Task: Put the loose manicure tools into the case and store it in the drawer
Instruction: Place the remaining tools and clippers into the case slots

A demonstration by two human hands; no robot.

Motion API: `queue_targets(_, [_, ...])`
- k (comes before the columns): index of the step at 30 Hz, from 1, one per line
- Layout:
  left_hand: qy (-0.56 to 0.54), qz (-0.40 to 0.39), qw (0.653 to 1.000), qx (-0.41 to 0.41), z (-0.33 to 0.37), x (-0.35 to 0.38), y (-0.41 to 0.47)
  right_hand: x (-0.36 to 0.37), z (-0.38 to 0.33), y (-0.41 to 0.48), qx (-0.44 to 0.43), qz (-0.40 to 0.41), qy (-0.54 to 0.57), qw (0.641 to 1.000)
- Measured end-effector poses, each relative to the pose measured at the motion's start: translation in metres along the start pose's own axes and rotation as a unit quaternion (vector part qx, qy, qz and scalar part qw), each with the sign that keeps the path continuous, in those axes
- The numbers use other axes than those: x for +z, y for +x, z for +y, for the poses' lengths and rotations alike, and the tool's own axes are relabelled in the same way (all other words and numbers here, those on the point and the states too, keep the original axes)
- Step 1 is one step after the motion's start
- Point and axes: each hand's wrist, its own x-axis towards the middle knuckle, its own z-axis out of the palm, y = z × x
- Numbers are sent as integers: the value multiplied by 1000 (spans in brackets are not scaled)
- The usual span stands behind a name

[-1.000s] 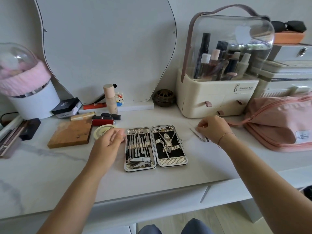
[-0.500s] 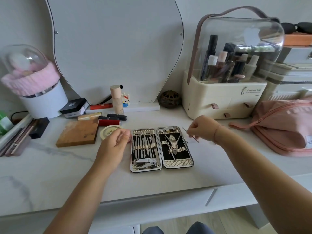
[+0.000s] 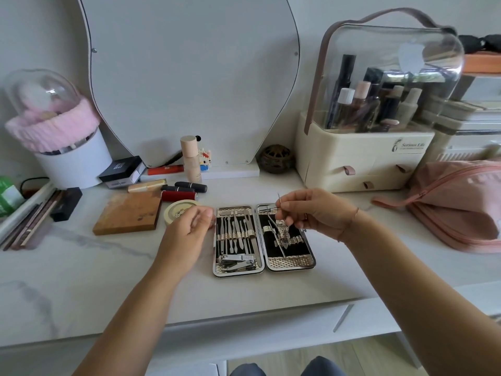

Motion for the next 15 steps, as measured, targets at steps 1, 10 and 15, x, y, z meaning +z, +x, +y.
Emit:
queue_targets(1, [1, 0, 1000, 1, 0, 0, 0, -2, 1, 0, 1, 17, -9, 1000])
queue_targets(10, [6, -1, 1000, 2, 2, 0, 0, -10, 19, 7, 21, 161, -136, 977])
queue_targets(15, [2, -4, 1000, 2, 3, 0, -1, -10, 17, 6, 39, 171, -216, 961])
